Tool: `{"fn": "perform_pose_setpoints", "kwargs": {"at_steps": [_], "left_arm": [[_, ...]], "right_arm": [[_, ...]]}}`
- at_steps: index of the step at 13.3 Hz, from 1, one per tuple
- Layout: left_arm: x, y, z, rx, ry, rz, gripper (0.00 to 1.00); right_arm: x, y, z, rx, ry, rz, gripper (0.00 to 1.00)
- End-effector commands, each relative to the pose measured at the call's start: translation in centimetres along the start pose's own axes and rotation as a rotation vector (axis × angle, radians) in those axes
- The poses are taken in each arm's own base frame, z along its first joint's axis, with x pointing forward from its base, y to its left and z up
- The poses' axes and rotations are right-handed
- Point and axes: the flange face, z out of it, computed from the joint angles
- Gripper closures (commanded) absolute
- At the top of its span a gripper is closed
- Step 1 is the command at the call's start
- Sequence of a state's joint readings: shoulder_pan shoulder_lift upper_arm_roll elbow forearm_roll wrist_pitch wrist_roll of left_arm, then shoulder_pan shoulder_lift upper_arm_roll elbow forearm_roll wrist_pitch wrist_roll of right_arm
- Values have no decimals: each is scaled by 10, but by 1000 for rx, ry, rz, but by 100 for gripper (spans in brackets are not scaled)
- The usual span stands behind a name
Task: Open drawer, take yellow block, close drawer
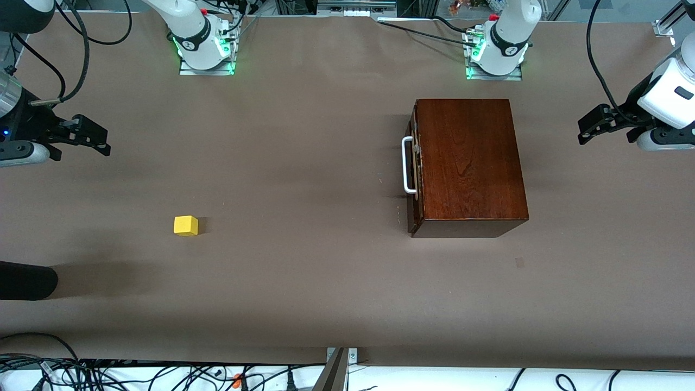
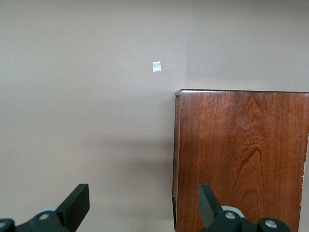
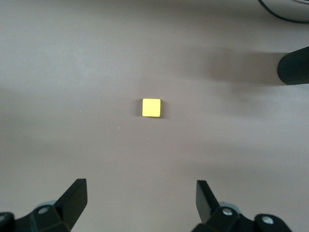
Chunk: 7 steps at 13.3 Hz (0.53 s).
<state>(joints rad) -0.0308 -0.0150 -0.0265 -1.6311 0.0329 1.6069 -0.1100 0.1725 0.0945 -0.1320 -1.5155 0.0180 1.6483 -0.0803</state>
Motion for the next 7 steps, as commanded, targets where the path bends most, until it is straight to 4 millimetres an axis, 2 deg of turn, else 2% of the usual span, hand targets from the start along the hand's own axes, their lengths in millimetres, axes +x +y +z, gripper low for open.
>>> {"fn": "perform_pose_setpoints", "kwargs": {"at_steps": [1, 7], "left_arm": [[-5, 2, -9, -13, -14, -8, 0], [-6, 3, -11, -14, -20, -7, 0]], "right_arm": [[3, 0, -6, 4, 13, -2, 0], [2, 2, -6, 4, 13, 1, 0]]}}
